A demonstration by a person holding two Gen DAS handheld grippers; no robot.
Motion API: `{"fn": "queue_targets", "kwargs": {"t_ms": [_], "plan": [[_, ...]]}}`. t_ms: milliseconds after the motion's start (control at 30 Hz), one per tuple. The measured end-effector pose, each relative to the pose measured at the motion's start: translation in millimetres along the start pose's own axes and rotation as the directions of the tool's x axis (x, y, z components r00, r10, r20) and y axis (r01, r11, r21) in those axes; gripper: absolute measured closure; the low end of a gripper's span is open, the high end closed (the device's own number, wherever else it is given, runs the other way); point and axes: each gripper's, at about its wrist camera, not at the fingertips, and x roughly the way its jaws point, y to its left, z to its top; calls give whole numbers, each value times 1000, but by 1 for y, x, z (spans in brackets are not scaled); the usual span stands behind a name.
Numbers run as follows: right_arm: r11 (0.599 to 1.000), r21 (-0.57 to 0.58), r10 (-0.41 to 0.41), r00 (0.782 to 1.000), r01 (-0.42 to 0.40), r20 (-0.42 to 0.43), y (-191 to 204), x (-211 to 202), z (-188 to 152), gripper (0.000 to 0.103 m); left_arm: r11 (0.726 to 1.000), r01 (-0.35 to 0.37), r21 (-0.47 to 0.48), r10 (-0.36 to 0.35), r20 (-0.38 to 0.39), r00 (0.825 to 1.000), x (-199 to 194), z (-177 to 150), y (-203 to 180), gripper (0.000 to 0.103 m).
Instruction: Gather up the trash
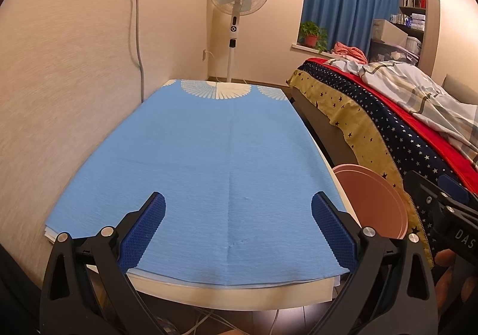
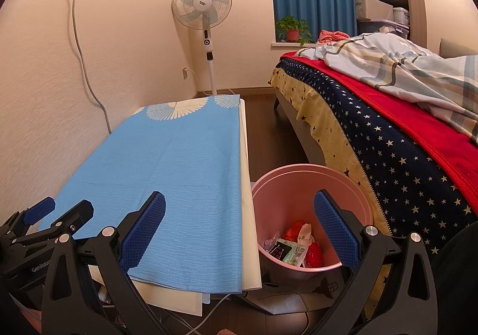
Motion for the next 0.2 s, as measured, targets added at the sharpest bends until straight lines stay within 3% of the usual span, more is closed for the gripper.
{"fn": "queue_targets", "kwargs": {"t_ms": [200], "plan": [[1000,5,1,1000,-1,0,-1,2,-1,5,1000,-7,2,7,-10,1000,1,-1,-1,8]]}}
